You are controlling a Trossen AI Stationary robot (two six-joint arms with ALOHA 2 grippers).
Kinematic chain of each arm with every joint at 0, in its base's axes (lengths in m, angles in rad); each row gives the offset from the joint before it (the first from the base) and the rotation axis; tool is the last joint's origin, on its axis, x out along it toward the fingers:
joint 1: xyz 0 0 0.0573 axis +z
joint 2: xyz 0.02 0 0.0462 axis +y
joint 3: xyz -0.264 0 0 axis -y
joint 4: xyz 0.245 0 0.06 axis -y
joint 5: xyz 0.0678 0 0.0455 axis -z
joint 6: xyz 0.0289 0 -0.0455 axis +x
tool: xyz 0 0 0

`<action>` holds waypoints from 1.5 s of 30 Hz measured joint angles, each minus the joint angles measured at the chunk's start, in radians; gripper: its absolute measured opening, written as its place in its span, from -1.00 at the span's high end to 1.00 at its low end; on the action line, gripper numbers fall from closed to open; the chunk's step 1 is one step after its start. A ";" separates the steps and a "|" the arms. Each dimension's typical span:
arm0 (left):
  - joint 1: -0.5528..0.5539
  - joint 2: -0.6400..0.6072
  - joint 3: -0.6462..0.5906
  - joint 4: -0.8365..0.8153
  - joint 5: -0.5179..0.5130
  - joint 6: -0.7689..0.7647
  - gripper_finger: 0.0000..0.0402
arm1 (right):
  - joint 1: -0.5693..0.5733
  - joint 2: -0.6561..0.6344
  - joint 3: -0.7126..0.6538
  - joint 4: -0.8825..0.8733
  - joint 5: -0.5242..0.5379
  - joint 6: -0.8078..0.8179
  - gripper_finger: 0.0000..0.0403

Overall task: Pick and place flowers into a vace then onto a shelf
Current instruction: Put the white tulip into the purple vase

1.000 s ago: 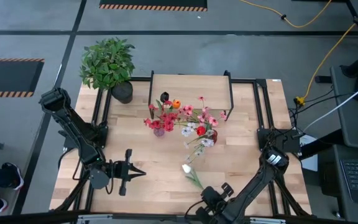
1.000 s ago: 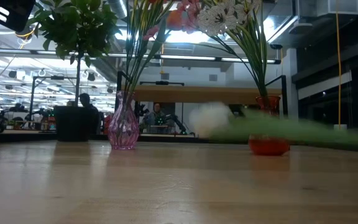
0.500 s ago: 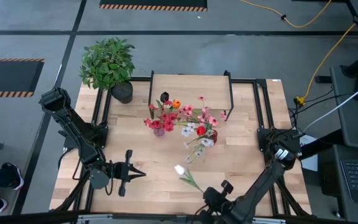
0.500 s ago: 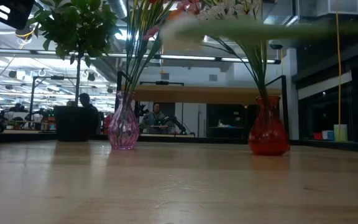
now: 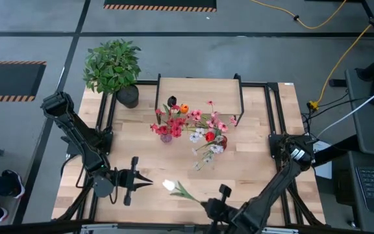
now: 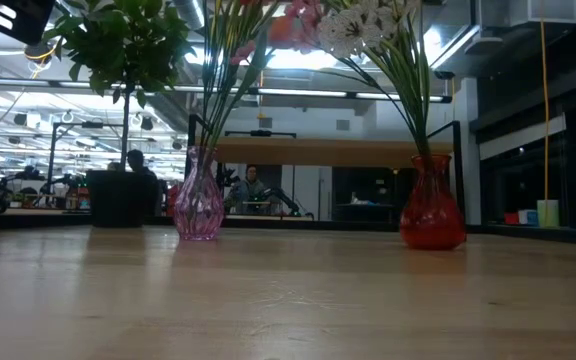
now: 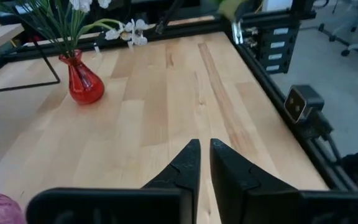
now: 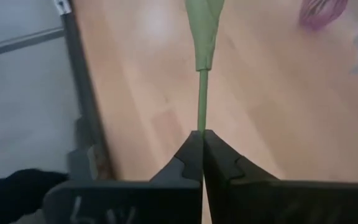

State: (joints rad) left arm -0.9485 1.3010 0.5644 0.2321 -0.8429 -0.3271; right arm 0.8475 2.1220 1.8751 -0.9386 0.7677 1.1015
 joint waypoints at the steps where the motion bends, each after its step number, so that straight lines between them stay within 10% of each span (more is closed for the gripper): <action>1: 0.000 0.000 0.000 0.010 0.000 0.000 0.82 | -0.006 0.000 0.000 0.001 0.005 -0.008 1.00; 23: 0.005 0.000 0.000 0.501 0.082 0.359 0.46 | -0.071 -0.085 0.001 0.387 0.125 -0.613 1.00; 45: 0.101 0.075 0.015 0.979 0.397 0.667 0.24 | -0.168 -0.084 0.000 0.830 -0.067 -1.057 1.00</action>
State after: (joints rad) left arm -0.8477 1.3762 0.5793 1.2107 -0.4458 0.3400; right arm 0.6793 2.0384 1.8755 -0.1085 0.7005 0.0444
